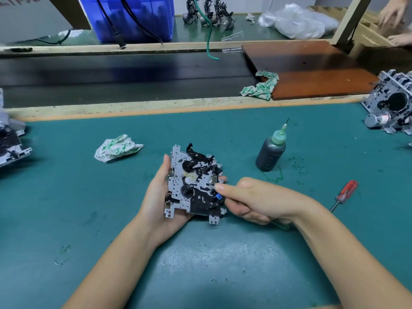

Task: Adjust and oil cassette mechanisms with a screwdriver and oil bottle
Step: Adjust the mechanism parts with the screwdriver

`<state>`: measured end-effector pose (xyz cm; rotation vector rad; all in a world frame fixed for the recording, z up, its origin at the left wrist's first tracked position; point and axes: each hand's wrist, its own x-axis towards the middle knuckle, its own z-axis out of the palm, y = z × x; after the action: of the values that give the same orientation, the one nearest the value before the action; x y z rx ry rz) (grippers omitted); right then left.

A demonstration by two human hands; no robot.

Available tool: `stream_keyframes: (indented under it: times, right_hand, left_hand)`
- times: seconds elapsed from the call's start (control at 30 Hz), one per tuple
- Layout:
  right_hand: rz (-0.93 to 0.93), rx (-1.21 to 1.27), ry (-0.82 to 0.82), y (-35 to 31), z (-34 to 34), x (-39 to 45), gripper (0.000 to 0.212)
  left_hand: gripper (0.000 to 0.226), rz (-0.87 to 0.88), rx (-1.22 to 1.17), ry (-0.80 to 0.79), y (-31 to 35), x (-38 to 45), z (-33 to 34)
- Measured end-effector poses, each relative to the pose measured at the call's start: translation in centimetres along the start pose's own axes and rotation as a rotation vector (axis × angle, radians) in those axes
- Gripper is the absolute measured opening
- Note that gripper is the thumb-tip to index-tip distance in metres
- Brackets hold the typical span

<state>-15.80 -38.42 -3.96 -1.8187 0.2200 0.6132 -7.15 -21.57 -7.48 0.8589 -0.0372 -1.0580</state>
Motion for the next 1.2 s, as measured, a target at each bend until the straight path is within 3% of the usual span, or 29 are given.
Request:
stream_keyframes:
  times: [0.13, 0.3, 0.67, 0.83, 0.97, 1.2]
  right_hand:
    - [-0.039, 0.172, -0.018, 0.3, -0.6, -0.3, 0.056]
    - [-0.089, 0.302, 0.105, 0.2, -1.1, -0.3, 0.047]
    - [-0.092, 0.248, 0.292, 0.1, -0.7, -0.2, 0.049]
    - [-0.084, 0.230, 0.316, 0.2, -0.4, -0.1, 0.041]
    - [-0.120, 0.154, 0.352, 0.0, -0.3, 0.1, 0.045]
    - [-0.118, 0.150, 0.130, 0.0, 0.7, 0.1, 0.055]
  left_hand:
    - [0.086, 0.025, -0.134, -0.078, 0.3, -0.4, -0.2]
    - [0.097, 0.058, -0.340, -0.192, 0.5, -0.3, -0.1]
    - [0.104, 0.028, -0.439, -0.125, 0.7, -0.9, 0.4]
    - [0.103, -0.001, -0.409, -0.142, 0.7, -0.8, 0.3]
    - [0.096, 0.005, -0.248, -0.129, 0.5, -0.7, 0.1]
    - [0.079, -0.001, -0.027, -0.012, 0.0, -0.2, 0.1]
